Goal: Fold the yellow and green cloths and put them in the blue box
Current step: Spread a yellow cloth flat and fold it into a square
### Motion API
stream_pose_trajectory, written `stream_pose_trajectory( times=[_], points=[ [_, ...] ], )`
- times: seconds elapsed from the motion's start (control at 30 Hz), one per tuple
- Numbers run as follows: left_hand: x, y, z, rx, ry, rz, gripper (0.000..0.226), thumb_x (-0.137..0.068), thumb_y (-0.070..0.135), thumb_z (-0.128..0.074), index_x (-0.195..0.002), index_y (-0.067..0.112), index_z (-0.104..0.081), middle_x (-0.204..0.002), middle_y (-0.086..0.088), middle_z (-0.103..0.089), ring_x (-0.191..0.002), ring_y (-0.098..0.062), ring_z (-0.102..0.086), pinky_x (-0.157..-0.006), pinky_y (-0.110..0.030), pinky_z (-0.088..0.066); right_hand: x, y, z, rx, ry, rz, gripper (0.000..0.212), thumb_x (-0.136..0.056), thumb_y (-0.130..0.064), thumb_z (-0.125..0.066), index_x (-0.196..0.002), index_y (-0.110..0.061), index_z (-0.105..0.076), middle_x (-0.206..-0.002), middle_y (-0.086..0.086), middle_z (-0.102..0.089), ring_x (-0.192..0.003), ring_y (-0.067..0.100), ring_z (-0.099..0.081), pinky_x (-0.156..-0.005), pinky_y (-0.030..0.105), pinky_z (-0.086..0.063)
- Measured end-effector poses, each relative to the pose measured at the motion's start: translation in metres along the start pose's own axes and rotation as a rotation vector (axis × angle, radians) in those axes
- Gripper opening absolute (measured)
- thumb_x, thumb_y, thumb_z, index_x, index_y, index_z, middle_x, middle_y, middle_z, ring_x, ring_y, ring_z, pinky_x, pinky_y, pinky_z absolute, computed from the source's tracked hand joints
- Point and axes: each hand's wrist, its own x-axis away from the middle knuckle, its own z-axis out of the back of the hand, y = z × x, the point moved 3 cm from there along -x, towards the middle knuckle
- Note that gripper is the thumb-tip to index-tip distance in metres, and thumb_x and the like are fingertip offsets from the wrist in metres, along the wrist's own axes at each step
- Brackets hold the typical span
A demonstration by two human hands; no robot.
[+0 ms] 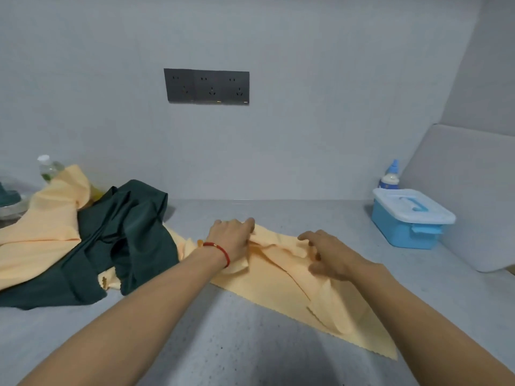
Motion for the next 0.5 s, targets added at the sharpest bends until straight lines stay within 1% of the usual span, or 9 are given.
stream_pose_trajectory(
  times=[0.07, 0.13, 0.17, 0.23, 0.27, 0.33, 0.4, 0.43, 0.5],
  points=[
    [-0.018, -0.007, 0.013, 0.052, -0.072, 0.004, 0.024, -0.097, 0.026, -0.048, -0.121, 0.026, -0.051, -0.110, -0.007, -0.063, -0.098, -0.030, -0.060, -0.076, -0.036, -0.039, -0.003, 0.014, 0.000, -0.022, -0.134, -0.151, 0.053, -0.087, -0.030, -0.073, -0.136, -0.027, -0.051, -0.130, 0.000, -0.054, -0.109, 0.018, -0.056, -0.094, 0.031, -0.048],
    [-0.033, -0.013, 0.024, 0.064, -0.162, 0.033, 0.022, -0.097, 0.032, -0.051, -0.118, 0.029, -0.054, -0.113, -0.005, -0.060, -0.095, -0.027, -0.057, -0.077, -0.035, -0.042, -0.006, 0.023, 0.004, 0.038, -0.236, -0.242, 0.029, -0.087, -0.025, -0.072, -0.113, -0.024, -0.058, -0.118, 0.002, -0.060, -0.103, 0.020, -0.060, -0.090, 0.032, -0.051],
    [-0.042, -0.015, 0.030, 0.059, -0.198, 0.052, 0.021, -0.096, 0.033, -0.052, -0.117, 0.029, -0.055, -0.112, -0.004, -0.059, -0.094, -0.026, -0.056, -0.078, -0.036, -0.044, -0.009, 0.029, 0.010, 0.109, -0.247, -0.274, 0.022, -0.087, -0.021, -0.070, -0.104, -0.022, -0.056, -0.113, 0.004, -0.060, -0.101, 0.022, -0.061, -0.089, 0.035, -0.052],
    [-0.058, -0.020, 0.042, -0.001, -0.225, 0.084, 0.021, -0.093, 0.029, -0.051, -0.113, 0.029, -0.056, -0.106, 0.000, -0.054, -0.092, -0.026, -0.055, -0.078, -0.036, -0.044, -0.016, 0.035, 0.027, 0.259, -0.210, -0.332, 0.017, -0.089, -0.018, -0.064, -0.101, -0.021, -0.053, -0.109, 0.005, -0.058, -0.099, 0.025, -0.060, -0.090, 0.040, -0.053],
    [-0.067, -0.022, 0.048, -0.059, -0.194, 0.093, 0.021, -0.092, 0.025, -0.049, -0.111, 0.027, -0.057, -0.102, 0.001, -0.054, -0.090, -0.025, -0.055, -0.078, -0.036, -0.042, -0.019, 0.037, 0.038, 0.343, -0.143, -0.347, 0.014, -0.091, -0.017, -0.060, -0.102, -0.020, -0.051, -0.106, 0.003, -0.057, -0.096, 0.025, -0.058, -0.086, 0.038, -0.051],
    [-0.084, -0.023, 0.057, -0.216, -0.046, 0.109, 0.022, -0.089, 0.014, -0.045, -0.105, 0.022, -0.059, -0.089, 0.001, -0.053, -0.087, -0.024, -0.053, -0.082, -0.037, -0.037, -0.028, 0.035, 0.058, 0.473, 0.078, -0.345, 0.011, -0.095, -0.011, -0.050, -0.101, -0.019, -0.048, -0.096, 0.000, -0.052, -0.093, 0.024, -0.057, -0.075, 0.034, -0.042],
    [-0.096, -0.019, 0.056, -0.309, 0.088, 0.175, 0.025, -0.086, 0.007, -0.045, -0.101, 0.020, -0.060, -0.081, 0.002, -0.047, -0.090, -0.024, -0.047, -0.087, -0.041, -0.035, -0.039, 0.036, 0.066, 0.481, 0.305, -0.360, 0.016, -0.097, -0.004, -0.048, -0.105, -0.017, -0.054, -0.100, 0.003, -0.057, -0.100, 0.027, -0.062, -0.071, 0.034, -0.039],
    [-0.102, -0.016, 0.054, -0.329, 0.132, 0.221, 0.026, -0.086, 0.006, -0.045, -0.103, 0.021, -0.060, -0.086, 0.001, -0.048, -0.097, -0.025, -0.045, -0.091, -0.044, -0.035, -0.045, 0.038, 0.066, 0.422, 0.413, -0.368, 0.018, -0.098, -0.002, -0.047, -0.107, -0.014, -0.057, -0.105, 0.007, -0.061, -0.102, 0.029, -0.064, -0.070, 0.034, -0.040],
    [-0.114, -0.011, 0.047, -0.277, 0.203, 0.334, 0.031, -0.090, 0.011, -0.049, -0.117, 0.024, -0.056, -0.115, -0.005, -0.049, -0.118, -0.031, -0.040, -0.098, -0.052, -0.035, -0.056, 0.047, 0.063, 0.170, 0.558, -0.356, 0.025, -0.100, 0.001, -0.041, -0.117, -0.008, -0.057, -0.119, 0.018, -0.061, -0.112, 0.037, -0.061, -0.076, 0.039, -0.043]
  ],
)
